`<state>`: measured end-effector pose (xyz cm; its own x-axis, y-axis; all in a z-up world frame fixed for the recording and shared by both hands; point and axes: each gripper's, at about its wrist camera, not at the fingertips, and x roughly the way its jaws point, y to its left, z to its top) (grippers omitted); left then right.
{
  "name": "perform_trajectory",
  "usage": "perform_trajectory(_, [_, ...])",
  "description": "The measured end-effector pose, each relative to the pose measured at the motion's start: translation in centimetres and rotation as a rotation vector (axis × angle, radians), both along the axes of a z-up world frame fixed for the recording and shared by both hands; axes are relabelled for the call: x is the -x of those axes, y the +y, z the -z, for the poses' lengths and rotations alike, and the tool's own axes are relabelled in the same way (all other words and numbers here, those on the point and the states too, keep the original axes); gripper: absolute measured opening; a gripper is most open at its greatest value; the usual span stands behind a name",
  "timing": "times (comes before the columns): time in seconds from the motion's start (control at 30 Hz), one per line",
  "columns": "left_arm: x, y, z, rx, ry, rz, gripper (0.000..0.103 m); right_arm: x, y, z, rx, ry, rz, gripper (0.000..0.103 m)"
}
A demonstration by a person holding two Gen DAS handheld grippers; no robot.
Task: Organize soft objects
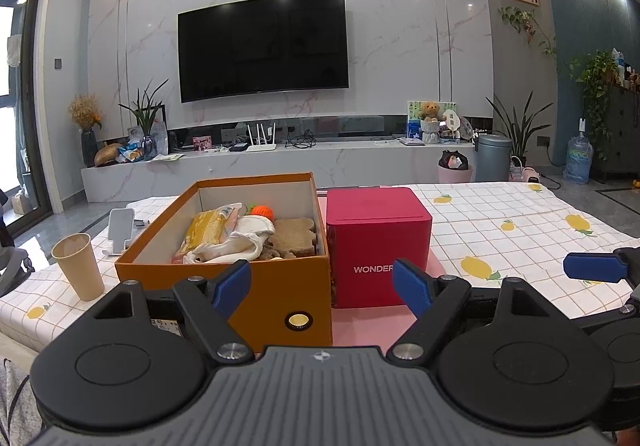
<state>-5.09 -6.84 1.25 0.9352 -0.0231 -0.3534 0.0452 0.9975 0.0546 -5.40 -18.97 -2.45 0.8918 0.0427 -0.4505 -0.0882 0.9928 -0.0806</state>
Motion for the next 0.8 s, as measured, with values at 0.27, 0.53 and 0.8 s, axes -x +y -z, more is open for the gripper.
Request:
perform_trajectory(0.27, [-0.08, 0.05, 0.07, -0.007, -0.002, 0.002, 0.094, 0.14, -0.11, 0.01, 0.001, -0.005, 0.003, 0.092])
perform_trajectory(0.53, [0.03, -0.15, 0.13, -0.016, -0.005, -0.002, 0.094, 0.02, -0.14, 0.06, 0.006, 0.0, 0.005, 0.092])
perform_trajectory(0.8, [0.07, -0.09, 0.12, -0.026, -0.013, -0.003, 0.094, -0.02, -0.11, 0.04, 0.005, 0.004, 0.001, 0.092])
